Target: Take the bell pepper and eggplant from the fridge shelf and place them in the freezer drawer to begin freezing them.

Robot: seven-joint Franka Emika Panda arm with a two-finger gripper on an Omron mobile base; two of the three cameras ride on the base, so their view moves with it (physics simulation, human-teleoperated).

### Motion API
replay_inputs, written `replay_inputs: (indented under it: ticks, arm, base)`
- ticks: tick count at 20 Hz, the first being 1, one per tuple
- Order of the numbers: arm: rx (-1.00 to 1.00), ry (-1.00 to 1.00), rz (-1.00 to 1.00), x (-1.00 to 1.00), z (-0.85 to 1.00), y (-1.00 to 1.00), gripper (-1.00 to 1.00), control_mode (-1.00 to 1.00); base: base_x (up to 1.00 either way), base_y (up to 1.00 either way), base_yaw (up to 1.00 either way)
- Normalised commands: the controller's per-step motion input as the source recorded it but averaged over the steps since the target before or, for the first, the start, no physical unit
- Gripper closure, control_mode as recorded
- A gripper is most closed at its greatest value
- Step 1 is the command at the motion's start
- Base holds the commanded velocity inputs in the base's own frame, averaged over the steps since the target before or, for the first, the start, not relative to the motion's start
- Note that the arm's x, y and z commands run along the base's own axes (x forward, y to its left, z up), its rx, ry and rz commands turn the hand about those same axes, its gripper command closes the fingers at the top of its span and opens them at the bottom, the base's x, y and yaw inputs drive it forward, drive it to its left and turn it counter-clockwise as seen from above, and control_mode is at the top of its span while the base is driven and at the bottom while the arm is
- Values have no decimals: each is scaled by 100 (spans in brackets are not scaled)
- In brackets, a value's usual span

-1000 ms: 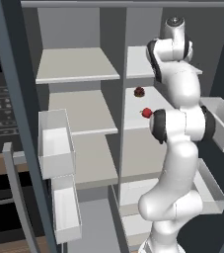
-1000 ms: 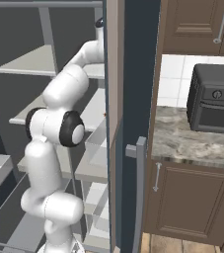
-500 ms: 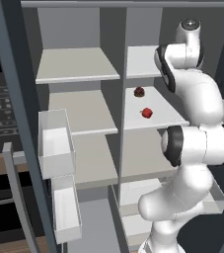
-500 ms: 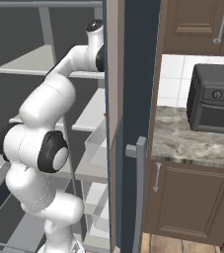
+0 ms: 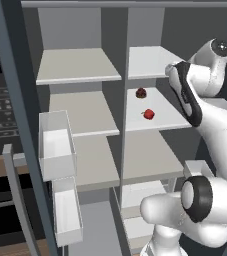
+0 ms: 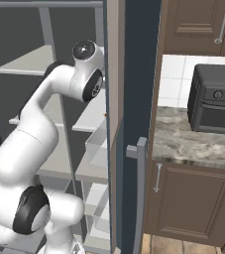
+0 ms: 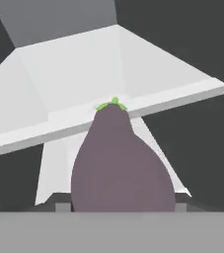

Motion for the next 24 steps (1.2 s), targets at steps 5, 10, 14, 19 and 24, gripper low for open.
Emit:
replay_inputs:
  ticks: [5,10,14,19,24]
  arm:
    - [-17,1,35,-100,-11,31,100,-100]
    - [-30,17,33,-100,-38,57,100,-100]
    - [-33,29,30,-87,-54,58,100,-100]
    - [-34,32,22,-33,-53,52,100,-100]
    - [0,1,0,0,0,0,100,-100]
  base:
    - [0,0,0]
    - [0,0,0]
    - [0,0,0]
    - [0,0,0]
    - [0,0,0]
